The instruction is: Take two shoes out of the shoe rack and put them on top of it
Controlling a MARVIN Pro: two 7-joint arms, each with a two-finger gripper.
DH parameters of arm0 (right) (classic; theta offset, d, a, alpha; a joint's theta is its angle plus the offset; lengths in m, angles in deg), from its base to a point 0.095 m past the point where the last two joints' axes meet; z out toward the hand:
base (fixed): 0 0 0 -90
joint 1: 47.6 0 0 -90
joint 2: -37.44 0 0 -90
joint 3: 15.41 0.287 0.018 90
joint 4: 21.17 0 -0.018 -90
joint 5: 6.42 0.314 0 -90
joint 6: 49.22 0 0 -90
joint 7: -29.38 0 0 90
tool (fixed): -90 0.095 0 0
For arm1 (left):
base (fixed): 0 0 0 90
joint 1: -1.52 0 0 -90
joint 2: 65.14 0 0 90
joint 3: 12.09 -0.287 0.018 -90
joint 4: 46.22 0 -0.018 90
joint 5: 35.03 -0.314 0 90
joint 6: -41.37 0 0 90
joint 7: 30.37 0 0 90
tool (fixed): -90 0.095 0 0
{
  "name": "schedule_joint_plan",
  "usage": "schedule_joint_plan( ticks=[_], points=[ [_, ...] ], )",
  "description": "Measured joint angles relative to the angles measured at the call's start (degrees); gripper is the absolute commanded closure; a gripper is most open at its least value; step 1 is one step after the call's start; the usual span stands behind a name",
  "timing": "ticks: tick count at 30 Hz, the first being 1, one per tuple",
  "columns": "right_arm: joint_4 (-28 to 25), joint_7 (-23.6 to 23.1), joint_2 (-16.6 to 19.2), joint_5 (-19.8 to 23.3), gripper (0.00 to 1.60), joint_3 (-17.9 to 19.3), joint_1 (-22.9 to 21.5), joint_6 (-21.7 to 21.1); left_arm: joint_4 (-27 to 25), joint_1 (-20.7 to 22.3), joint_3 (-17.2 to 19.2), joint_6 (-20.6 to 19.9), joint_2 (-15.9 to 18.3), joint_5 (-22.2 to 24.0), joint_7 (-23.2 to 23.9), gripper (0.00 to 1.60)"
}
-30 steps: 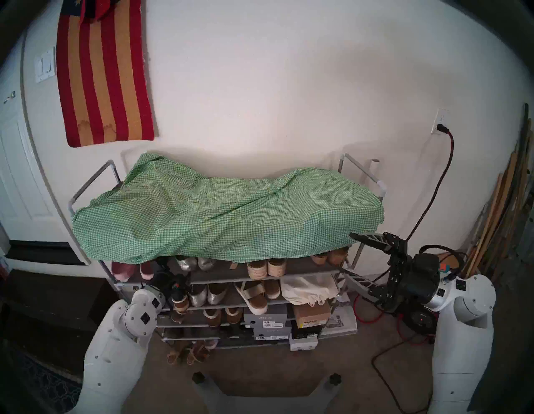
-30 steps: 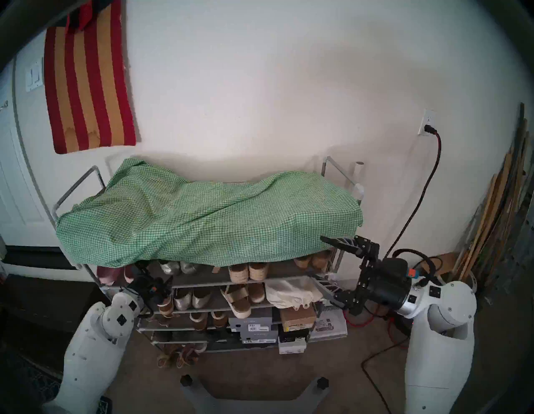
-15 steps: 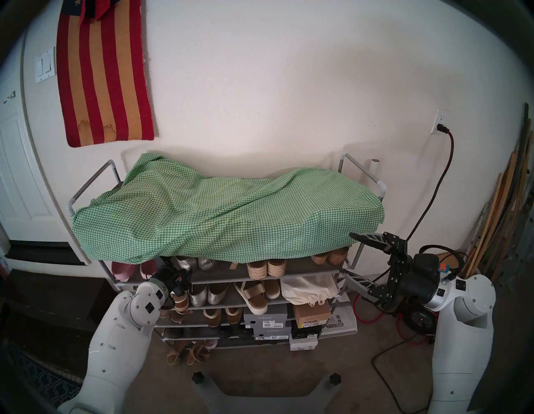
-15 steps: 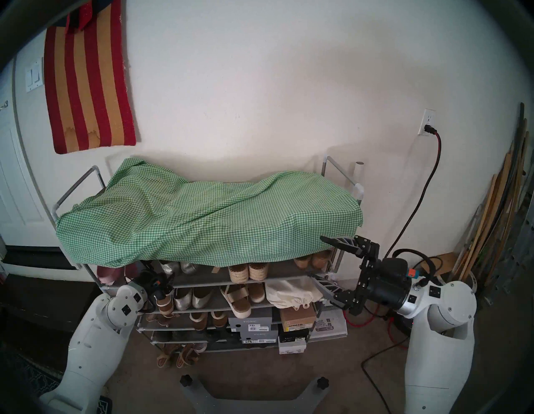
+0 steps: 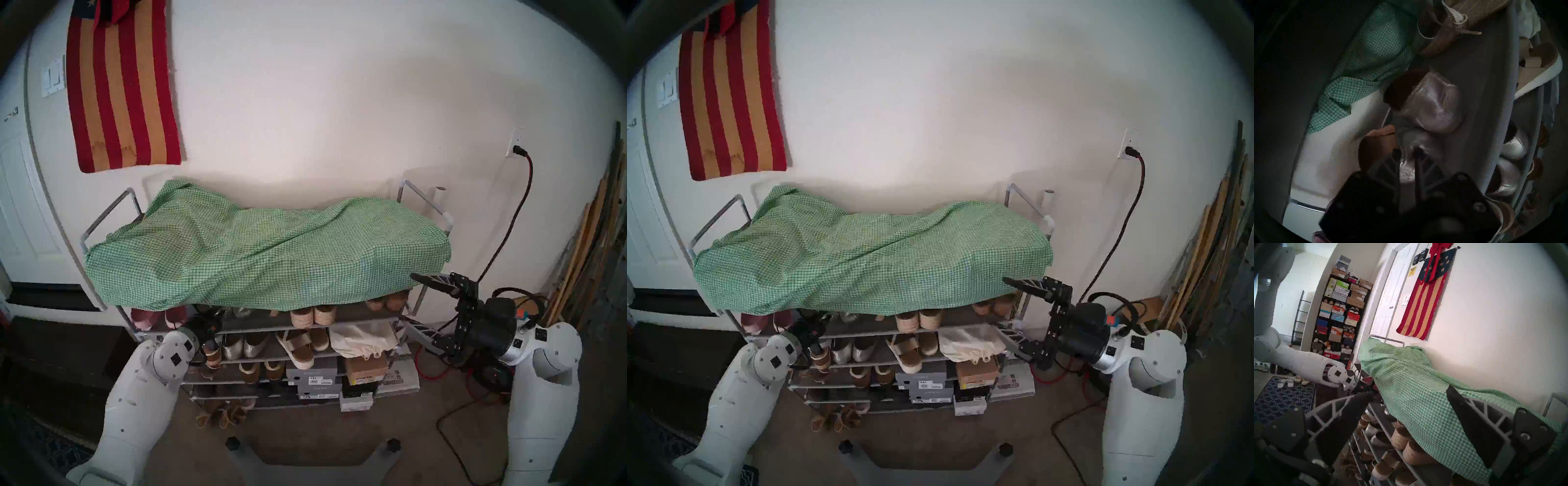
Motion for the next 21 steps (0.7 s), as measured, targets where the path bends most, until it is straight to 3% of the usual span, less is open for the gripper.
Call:
schedule_joint_plan(
  ticks=[10,21],
  points=[
    [0.0,0.0,0.0,0.0,0.0,0.0,0.0,0.0,-0.27,-0.53,1.19,1.31,0.41,1.1,0.65,1.6],
    [0.0,0.0,0.0,0.0,0.0,0.01,0.0,0.0,-8.84,-5.1,4.83,4.91,1.69,8.32,7.59,1.6]
  ],
)
